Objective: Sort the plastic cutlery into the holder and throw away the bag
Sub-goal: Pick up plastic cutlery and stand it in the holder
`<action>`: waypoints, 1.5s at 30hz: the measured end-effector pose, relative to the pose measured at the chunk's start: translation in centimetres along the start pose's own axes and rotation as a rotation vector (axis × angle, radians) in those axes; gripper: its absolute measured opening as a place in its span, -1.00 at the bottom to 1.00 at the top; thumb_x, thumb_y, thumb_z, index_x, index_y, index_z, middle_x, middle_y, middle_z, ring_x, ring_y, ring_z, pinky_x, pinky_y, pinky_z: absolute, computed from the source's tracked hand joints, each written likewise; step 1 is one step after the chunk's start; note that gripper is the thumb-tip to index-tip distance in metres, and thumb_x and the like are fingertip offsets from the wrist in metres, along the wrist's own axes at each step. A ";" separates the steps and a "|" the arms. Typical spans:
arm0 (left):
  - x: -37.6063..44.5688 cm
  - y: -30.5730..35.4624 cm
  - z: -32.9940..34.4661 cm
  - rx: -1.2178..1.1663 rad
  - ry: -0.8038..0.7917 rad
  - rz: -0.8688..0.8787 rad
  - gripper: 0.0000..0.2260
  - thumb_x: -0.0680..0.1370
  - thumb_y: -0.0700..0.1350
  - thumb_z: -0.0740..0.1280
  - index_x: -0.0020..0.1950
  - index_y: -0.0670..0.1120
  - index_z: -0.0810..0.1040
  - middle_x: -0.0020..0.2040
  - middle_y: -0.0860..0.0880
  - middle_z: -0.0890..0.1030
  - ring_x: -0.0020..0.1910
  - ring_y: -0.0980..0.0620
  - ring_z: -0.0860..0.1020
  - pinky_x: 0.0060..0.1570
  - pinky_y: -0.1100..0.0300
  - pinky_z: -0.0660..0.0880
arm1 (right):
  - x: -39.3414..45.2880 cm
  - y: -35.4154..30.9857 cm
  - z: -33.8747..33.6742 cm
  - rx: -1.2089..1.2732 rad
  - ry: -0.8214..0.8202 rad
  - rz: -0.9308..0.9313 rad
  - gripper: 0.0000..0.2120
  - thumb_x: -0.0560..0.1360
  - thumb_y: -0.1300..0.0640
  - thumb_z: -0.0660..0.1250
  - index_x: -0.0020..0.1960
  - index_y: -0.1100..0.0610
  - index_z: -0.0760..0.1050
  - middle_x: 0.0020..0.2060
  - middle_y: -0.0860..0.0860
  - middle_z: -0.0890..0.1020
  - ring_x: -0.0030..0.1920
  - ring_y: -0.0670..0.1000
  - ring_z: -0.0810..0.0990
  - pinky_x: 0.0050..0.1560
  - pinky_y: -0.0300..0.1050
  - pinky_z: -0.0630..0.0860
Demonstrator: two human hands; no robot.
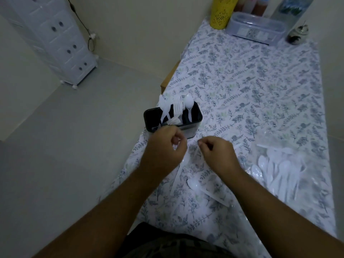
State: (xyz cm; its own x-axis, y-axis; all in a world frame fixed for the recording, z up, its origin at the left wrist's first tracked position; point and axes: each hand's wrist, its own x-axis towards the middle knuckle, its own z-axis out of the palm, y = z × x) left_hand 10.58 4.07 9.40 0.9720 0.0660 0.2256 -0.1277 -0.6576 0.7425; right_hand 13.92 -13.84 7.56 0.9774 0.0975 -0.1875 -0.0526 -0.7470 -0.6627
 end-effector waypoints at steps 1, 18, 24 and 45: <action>-2.1 -0.7 1.1 0.003 -0.068 -0.060 -0.89 0.50 -0.16 0.42 -0.18 -0.08 0.52 -0.31 0.01 0.48 -0.32 0.07 0.45 -0.35 0.18 0.45 | -1.3 1.1 0.8 -0.038 -0.067 0.024 -0.83 0.61 0.10 0.37 0.11 0.09 0.70 -0.08 -0.01 0.74 -0.23 -0.17 0.59 -0.22 -0.49 0.37; -9.7 -4.0 6.1 0.169 -0.386 -0.364 -0.93 0.51 -0.19 0.33 -0.02 -0.12 0.52 -0.22 0.00 0.54 -0.24 0.01 0.53 -0.21 0.11 0.53 | -7.8 6.9 3.9 0.633 -0.158 0.640 -0.84 0.69 0.11 0.19 0.20 0.13 0.48 -0.09 0.17 0.59 -0.26 0.12 0.64 -0.33 -0.03 0.61; -9.5 1.6 7.8 0.007 -0.497 -0.164 -0.77 0.50 -0.14 0.37 0.15 -0.08 0.62 -0.27 0.10 0.57 -0.32 0.17 0.50 -0.13 0.20 0.54 | -7.6 5.8 2.1 1.157 -0.129 0.763 -0.73 0.71 0.06 0.17 0.12 0.27 0.46 -0.05 0.25 0.59 -0.18 0.16 0.65 -0.08 0.17 0.70; 0.0 1.0 15.8 0.146 -0.391 -0.467 -0.89 0.56 -0.17 0.32 -0.16 -0.11 0.47 -0.16 -0.05 0.58 -0.26 0.03 0.49 -0.37 0.23 0.35 | -9.6 11.5 -3.7 0.985 -0.261 0.704 -0.87 0.65 0.25 0.19 0.10 0.22 0.52 -0.21 0.16 0.59 -0.37 0.05 0.55 -0.33 -0.03 0.48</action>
State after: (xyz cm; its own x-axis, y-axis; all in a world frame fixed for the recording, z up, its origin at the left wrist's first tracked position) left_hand 13.58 -8.42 0.15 0.9226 0.1100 -0.3698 0.3295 -0.7234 0.6068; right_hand 4.68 -25.79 4.42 0.6097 0.0873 -0.7878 -0.7918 0.1115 -0.6005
